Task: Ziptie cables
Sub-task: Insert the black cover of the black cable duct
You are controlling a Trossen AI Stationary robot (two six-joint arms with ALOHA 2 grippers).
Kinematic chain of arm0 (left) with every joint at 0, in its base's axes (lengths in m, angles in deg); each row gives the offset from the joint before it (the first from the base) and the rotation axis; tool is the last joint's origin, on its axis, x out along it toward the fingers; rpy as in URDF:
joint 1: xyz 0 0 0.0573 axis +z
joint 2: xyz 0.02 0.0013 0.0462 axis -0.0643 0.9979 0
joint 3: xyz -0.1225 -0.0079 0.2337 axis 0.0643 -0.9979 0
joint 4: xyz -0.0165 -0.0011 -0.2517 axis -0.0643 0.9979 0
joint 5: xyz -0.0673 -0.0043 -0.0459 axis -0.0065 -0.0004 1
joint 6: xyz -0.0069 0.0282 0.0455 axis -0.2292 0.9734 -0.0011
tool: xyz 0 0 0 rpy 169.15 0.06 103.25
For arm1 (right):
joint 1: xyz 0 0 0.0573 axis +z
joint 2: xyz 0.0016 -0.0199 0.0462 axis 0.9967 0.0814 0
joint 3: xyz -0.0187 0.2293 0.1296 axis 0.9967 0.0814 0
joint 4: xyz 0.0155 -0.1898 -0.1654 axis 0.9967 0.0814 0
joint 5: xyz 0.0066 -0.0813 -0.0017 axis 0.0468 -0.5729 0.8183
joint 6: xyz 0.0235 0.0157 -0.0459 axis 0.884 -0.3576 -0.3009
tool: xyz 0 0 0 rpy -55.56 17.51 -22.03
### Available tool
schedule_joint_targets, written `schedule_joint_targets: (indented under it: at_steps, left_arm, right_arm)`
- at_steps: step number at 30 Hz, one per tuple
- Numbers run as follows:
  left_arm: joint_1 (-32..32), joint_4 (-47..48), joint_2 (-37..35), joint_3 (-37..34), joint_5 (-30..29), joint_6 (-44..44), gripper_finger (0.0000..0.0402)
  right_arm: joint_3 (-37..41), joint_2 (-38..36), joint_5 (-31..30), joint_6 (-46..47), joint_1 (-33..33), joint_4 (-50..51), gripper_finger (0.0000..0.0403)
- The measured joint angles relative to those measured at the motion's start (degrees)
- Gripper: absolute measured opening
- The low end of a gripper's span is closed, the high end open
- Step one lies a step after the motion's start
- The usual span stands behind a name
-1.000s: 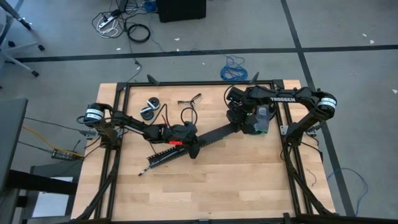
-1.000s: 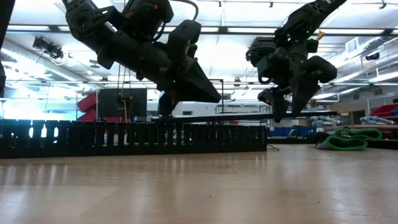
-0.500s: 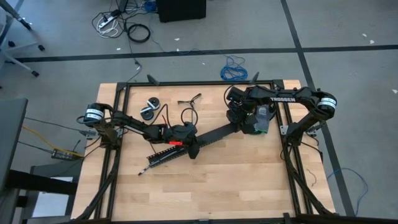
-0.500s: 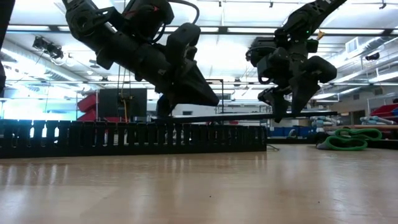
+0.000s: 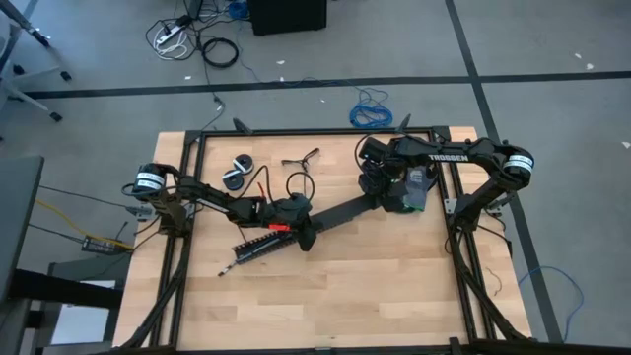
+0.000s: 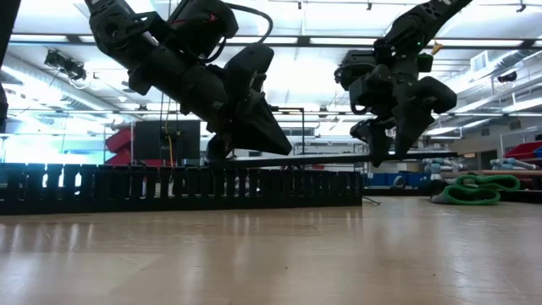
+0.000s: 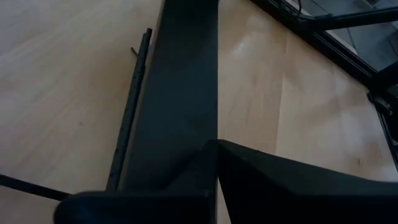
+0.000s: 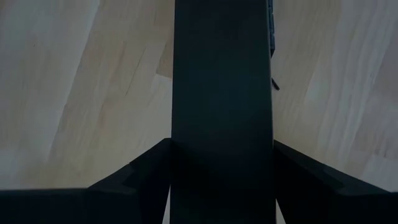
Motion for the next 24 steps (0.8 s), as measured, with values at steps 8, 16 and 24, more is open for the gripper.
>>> schedule_joint_targets:
  at_steps: [8, 16, 24]
  left_arm:
    - [0.0, 0.2, 0.0, 0.0, 0.0, 0.0, 0.0]
    - [0.0, 0.2, 0.0, 0.0, 0.0, -0.1, 0.0]
    - [0.0, -0.4, 0.0, 0.0, 0.0, -0.1, 0.0]
  right_arm:
    - [0.1, 3.8, -0.4, 0.0, 0.3, -2.1, 0.0229]
    - [0.1, 3.8, -0.4, 0.9, -0.4, -3.2, 0.0229]
    - [0.0, 2.6, 0.8, 0.1, -0.7, -3.1, 0.0229]
